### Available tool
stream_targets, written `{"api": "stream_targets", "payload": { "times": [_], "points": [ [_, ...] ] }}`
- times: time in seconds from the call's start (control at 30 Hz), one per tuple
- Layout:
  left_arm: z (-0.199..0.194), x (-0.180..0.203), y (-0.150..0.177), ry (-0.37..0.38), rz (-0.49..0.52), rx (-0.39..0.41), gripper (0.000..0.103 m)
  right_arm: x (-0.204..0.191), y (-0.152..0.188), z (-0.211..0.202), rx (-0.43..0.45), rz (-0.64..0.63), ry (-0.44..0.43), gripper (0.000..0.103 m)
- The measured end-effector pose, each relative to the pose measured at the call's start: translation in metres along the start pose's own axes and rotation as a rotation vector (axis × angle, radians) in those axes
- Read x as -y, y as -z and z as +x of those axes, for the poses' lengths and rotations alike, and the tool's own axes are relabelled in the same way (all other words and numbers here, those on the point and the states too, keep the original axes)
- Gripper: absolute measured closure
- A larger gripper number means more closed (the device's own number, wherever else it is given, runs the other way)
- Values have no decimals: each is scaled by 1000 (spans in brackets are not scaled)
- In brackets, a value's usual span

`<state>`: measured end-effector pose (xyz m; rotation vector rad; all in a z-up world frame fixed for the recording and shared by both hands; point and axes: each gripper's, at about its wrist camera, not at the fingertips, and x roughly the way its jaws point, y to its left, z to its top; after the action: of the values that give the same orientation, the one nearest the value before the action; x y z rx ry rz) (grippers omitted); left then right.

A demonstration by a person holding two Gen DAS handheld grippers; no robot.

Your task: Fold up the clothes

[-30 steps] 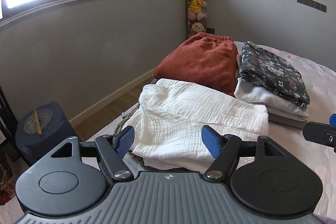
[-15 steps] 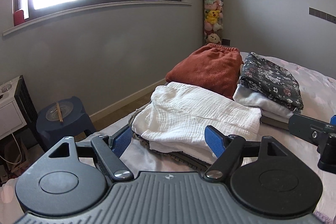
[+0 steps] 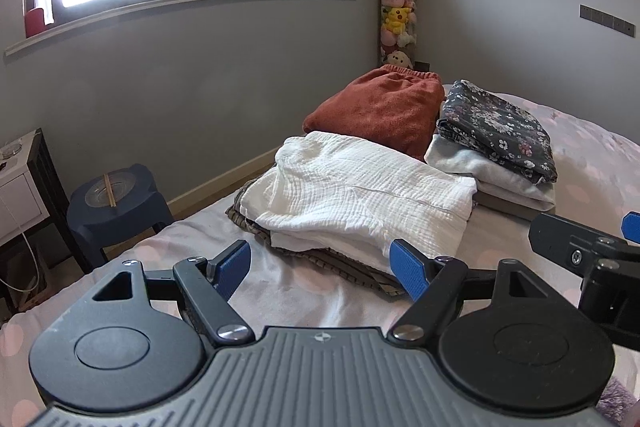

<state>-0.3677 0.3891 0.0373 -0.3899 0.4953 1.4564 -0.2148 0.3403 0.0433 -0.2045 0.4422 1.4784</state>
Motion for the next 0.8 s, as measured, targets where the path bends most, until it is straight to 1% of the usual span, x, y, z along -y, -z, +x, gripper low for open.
{"api": "stream_targets", "payload": {
  "times": [0.23, 0.37, 0.5, 0.8],
  "points": [
    [-10, 2, 6, -16, 1, -7, 27, -1, 4, -13, 6, -19, 11, 2],
    [-14, 0, 7, -12, -3, -3, 27, -2, 6, -17, 2, -19, 8, 2],
    [-17, -3, 7, -4, -12, 5, 27, -4, 7, -20, 2, -29, 11, 2],
    [-18, -8, 7, -14, -16, 2, 27, -10, 7, -20, 0, -33, 10, 2]
  ]
}}
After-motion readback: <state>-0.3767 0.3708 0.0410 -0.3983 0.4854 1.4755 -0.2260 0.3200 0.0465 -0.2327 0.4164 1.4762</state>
